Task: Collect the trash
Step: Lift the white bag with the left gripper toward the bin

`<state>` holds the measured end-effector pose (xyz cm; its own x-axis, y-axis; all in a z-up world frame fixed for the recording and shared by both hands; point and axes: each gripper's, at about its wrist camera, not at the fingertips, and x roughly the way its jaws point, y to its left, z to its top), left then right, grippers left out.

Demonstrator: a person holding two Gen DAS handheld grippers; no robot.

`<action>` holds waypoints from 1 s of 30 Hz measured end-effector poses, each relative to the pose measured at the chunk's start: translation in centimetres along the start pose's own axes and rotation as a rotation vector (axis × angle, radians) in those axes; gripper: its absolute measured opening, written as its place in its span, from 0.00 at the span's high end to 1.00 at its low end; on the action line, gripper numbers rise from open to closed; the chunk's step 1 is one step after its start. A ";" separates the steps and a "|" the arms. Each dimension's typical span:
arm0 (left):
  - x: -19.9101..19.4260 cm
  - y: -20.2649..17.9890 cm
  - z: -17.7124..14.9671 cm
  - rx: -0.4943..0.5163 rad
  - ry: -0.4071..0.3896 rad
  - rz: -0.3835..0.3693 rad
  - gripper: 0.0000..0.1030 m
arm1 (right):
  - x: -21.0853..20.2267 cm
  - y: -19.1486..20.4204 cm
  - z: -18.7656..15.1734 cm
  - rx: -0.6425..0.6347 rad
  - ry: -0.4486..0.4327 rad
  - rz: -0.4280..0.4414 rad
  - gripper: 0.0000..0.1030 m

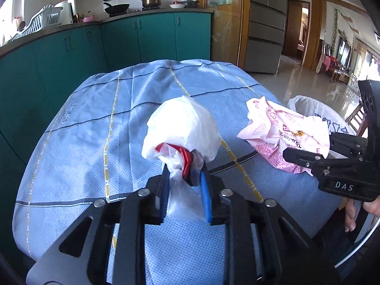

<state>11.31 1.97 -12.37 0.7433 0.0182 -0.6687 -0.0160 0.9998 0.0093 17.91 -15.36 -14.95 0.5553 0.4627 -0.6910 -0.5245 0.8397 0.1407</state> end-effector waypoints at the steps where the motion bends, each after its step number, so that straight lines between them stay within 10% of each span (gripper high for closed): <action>1: -0.2 0.3 0.0 -0.011 -0.009 -0.002 0.60 | 0.0 0.1 0.1 -0.006 -0.005 -0.021 0.34; 5: -0.6 0.9 0.7 -0.017 -0.033 -0.024 0.43 | -0.5 0.1 0.4 -0.022 -0.044 -0.100 0.11; 18: 2.3 1.8 1.3 -0.028 0.027 0.015 0.35 | 1.5 2.9 1.0 -0.184 -0.020 -0.151 0.09; 30: 3.0 1.7 1.4 -0.005 0.025 0.018 0.70 | 1.7 3.3 0.6 -0.187 0.001 -0.105 0.27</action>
<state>14.46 3.75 -13.30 0.7260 0.0360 -0.6868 -0.0326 0.9993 0.0180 17.45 -11.64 -15.24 0.6130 0.3752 -0.6953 -0.5742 0.8160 -0.0659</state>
